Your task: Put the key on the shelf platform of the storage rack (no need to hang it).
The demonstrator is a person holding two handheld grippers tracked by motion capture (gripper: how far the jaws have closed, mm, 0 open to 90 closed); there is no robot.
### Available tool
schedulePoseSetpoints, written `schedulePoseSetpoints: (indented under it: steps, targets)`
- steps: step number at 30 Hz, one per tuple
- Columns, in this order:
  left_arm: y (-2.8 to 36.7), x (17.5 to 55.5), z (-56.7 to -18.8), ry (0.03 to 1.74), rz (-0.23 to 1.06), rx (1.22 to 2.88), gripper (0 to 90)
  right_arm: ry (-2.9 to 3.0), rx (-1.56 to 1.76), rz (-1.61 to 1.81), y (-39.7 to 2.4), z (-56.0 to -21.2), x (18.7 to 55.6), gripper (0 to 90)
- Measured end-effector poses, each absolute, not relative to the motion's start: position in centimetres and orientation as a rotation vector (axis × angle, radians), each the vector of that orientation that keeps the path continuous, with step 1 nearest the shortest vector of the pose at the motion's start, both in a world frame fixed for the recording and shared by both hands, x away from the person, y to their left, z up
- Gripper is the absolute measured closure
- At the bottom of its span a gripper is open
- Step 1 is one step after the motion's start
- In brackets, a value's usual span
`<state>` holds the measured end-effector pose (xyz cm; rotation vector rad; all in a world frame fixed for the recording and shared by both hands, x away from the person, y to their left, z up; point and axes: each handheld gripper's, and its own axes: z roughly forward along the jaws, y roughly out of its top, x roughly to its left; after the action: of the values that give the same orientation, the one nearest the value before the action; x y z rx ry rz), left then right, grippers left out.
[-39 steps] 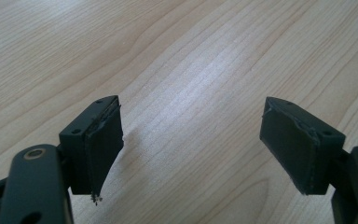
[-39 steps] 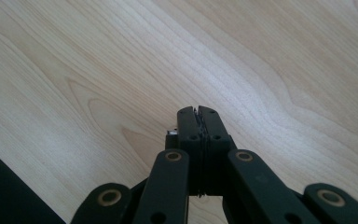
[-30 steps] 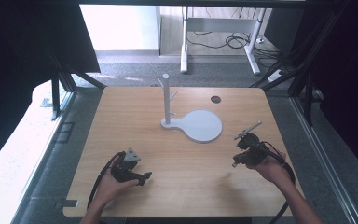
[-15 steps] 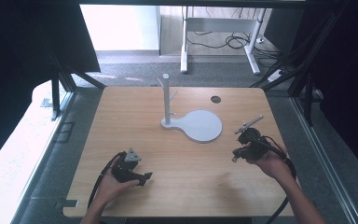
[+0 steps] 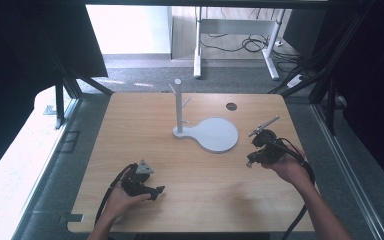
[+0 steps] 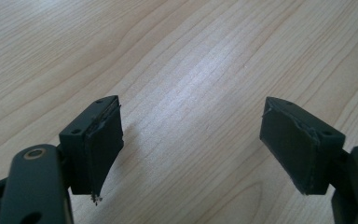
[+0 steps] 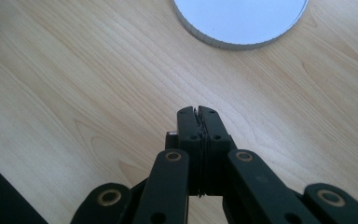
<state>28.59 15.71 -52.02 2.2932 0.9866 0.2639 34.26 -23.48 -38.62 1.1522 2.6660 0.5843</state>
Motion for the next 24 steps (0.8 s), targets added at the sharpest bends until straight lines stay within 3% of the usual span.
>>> schedulePoseSetpoints:
  steps: [24]
  targets:
    - [16.1,28.6,-51.7,0.977,0.281,2.280,21.5,2.670,1.154,0.587,-20.9,-37.8,37.7,89.5]
